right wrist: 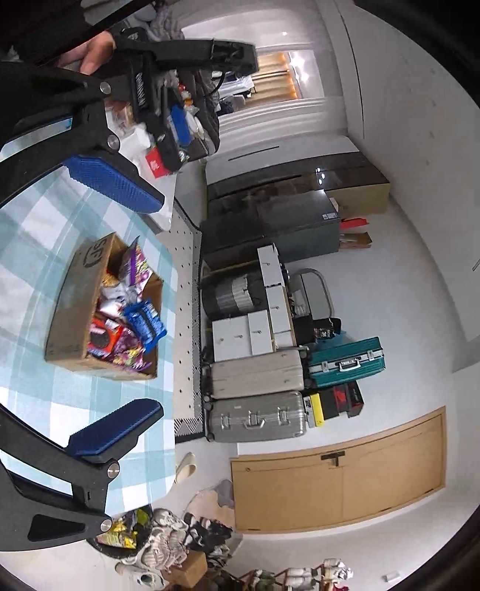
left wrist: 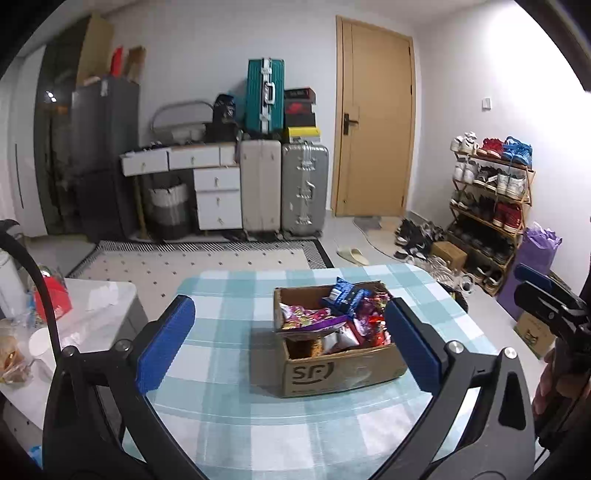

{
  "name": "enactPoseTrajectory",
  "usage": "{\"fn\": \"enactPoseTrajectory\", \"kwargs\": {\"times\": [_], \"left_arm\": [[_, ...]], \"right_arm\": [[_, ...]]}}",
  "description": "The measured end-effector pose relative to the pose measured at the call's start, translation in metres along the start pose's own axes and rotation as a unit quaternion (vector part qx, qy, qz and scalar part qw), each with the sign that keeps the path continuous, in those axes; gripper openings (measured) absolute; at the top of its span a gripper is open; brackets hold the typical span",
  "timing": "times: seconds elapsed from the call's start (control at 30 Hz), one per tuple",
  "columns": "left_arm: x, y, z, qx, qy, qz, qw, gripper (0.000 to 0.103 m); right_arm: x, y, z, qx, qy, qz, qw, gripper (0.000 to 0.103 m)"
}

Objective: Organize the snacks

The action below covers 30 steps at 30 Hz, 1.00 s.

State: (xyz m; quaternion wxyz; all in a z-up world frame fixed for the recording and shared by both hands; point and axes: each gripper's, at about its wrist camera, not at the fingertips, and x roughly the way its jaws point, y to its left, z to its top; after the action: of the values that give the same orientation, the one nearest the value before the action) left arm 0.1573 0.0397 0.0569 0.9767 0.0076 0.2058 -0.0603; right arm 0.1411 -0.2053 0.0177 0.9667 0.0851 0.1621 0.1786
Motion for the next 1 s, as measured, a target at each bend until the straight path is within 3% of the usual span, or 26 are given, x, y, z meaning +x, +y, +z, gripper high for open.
{"fn": "enactPoseTrajectory", "kwargs": {"times": [0.17, 0.27, 0.47, 0.83, 1.0], "left_arm": [[-0.005, 0.008, -0.031, -0.001, -0.023, 0.025, 0.9994, 0.103], [-0.006, 0.01, -0.06, 0.005, -0.056, 0.055, 0.9969, 0.103], [0.008, 0.004, -0.106, 0.042, -0.071, 0.085, 0.993, 0.103], [0.04, 0.023, -0.147, -0.003, -0.051, 0.077, 0.9957, 0.103], [0.045, 0.031, -0.162, -0.011, -0.074, 0.073, 0.9945, 0.103]], "right_arm": [[-0.019, 0.003, -0.037, -0.027, -0.031, -0.022, 0.999, 0.102], [-0.022, 0.004, -0.061, -0.041, -0.03, -0.029, 0.998, 0.102], [-0.024, -0.004, -0.106, -0.03, -0.033, -0.059, 0.997, 0.103], [-0.017, -0.016, -0.136, -0.028, -0.03, -0.074, 0.996, 0.103], [-0.021, -0.025, -0.149, -0.028, -0.036, -0.079, 0.996, 0.103]]}}
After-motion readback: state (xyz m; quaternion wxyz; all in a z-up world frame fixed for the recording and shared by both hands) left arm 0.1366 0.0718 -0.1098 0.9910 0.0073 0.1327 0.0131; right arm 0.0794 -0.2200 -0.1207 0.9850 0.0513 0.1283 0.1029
